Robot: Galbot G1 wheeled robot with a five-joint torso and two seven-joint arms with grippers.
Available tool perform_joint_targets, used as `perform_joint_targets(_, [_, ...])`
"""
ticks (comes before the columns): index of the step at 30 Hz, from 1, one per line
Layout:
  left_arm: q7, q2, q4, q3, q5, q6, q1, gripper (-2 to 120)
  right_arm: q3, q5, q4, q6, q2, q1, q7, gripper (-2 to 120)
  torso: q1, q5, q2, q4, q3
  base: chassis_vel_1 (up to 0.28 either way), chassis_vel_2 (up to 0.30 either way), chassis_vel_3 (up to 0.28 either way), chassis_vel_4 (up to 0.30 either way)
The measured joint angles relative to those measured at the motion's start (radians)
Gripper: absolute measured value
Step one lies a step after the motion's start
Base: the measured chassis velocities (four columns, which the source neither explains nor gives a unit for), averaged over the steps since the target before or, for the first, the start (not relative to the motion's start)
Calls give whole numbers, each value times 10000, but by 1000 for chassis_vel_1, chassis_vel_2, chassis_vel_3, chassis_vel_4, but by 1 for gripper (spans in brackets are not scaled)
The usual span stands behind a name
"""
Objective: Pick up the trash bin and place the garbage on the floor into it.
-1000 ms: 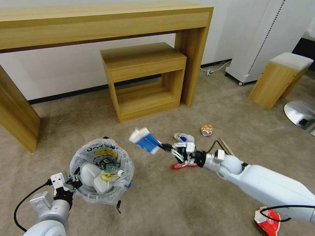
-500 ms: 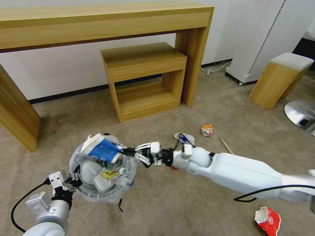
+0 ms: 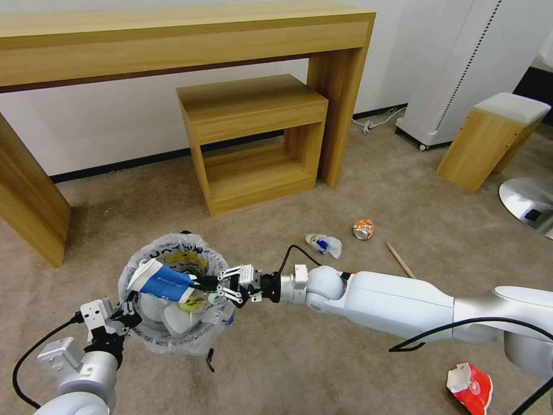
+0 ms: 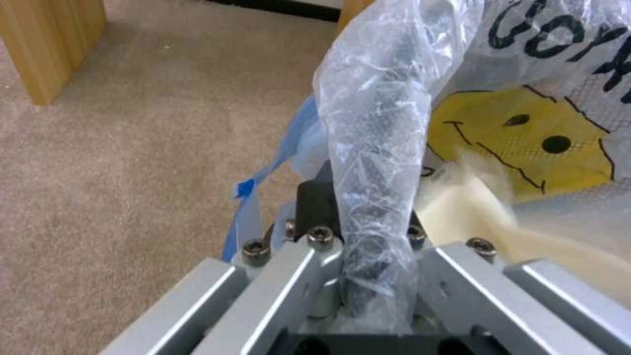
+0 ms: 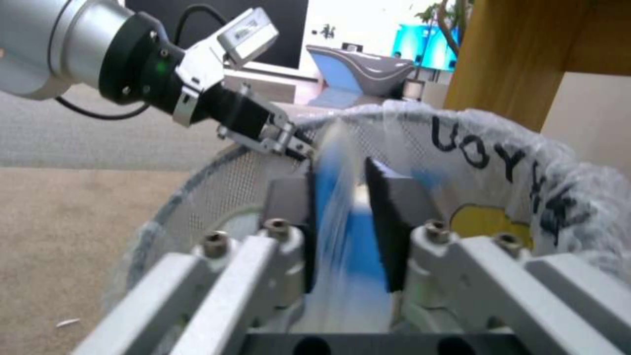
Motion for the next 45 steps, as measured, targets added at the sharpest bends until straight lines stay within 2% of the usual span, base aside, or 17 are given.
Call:
perform_joint_targets(2, [-2, 8, 1, -1, -9, 0, -3, 1, 69, -45, 3, -3, -62, -59, -6, 37, 1, -1, 0, 0, 0, 0, 0, 0, 0])
perform_joint_targets(3, [-2, 8, 1, -1, -9, 0, -3, 1, 69, -45, 3, -3, -62, -59, -6, 37, 1, -1, 0, 0, 0, 0, 0, 0, 0])
perform_joint_targets(5, [-3, 1, 32, 14, -6, 0, -2, 1, 258, -79, 72, -3, -128, -183, 28, 48, 1, 0, 0, -1, 0, 0, 0, 0, 0])
perform_joint_targets(8, [-4, -7, 65, 26, 13, 0, 11, 1, 558, -89, 179, -16, -166, -326, 264, 55, 0, 1, 0, 0, 0, 0, 0, 0, 0])
perform_joint_targets(11, [-3, 47, 90, -5, 27, 1, 29, 1, 1448, -82, 461, -221, -352, -624, 1117, 70, 0, 1, 0, 1, 0, 0, 0, 0, 0])
perform_joint_targets(12, [-3, 47, 90, -5, 27, 1, 29, 1, 1448, -82, 461, -221, -352, -624, 1117, 70, 0, 1, 0, 1, 0, 0, 0, 0, 0])
perform_joint_targets(15, [0, 109, 100, -37, 33, -1, 70, 1, 2466, -25, 929, -582, -739, -959, 2225, 85, 0, 1, 0, 0, 0, 0, 0, 0, 0])
perform_joint_targets(16, [0, 109, 100, -37, 33, -1, 70, 1, 2466, -25, 929, -582, -739, -959, 2225, 85, 0, 1, 0, 0, 0, 0, 0, 0, 0])
perform_joint_targets(19, [14, 137, 107, -37, 66, -8, 75, 1, 3362, -12, 1290, -943, -1165, -1351, 3252, 97, 1, 1, 0, 0, 0, 0, 0, 0, 0])
perform_joint_targets(20, [14, 137, 107, -37, 66, -8, 75, 1, 3362, -12, 1290, -943, -1165, -1351, 3252, 97, 1, 1, 0, 0, 0, 0, 0, 0, 0])
perform_joint_targets(23, [49, 136, 107, -41, 113, -15, 126, 1, 4350, -112, 1499, -1305, -1678, -1967, 4606, 100, 0, 2, 0, 1, 0, 0, 0, 0, 0])
perform_joint_targets(24, [49, 136, 107, -41, 113, -15, 126, 1, 4350, -112, 1499, -1305, -1678, -1967, 4606, 100, 0, 2, 0, 1, 0, 0, 0, 0, 0])
perform_joint_targets(27, [90, 143, 133, -48, 145, -29, 137, 1, 4998, -225, 1688, -1679, -2028, -2554, 5535, 100, 0, 4, 0, -1, 0, 0, 0, 0, 0])
perform_joint_targets(30, [149, 163, 281, -38, 182, -38, 84, 1, 6290, -764, 2032, -2656, -2713, -3785, 7606, 100, 1, 4, 0, -1, 0, 0, 0, 0, 0])
perform_joint_targets(31, [149, 163, 281, -38, 182, -38, 84, 1, 6290, -764, 2032, -2656, -2713, -3785, 7606, 100, 1, 4, 0, -1, 0, 0, 0, 0, 0])
perform_joint_targets(34, [250, 137, 435, 35, 268, -48, 0, 1, 7430, -1441, 1899, -2904, -3029, -4790, 8542, 100, 0, 0, 0, -3, -2, 0, 0, 0, 0])
perform_joint_targets(45, [293, 142, 555, 60, 338, -49, -22, 1, 8972, -1942, 1558, -2916, -3362, -6163, 8777, 100, 0, 1, 0, 2, -1, 0, 0, 0, 0])
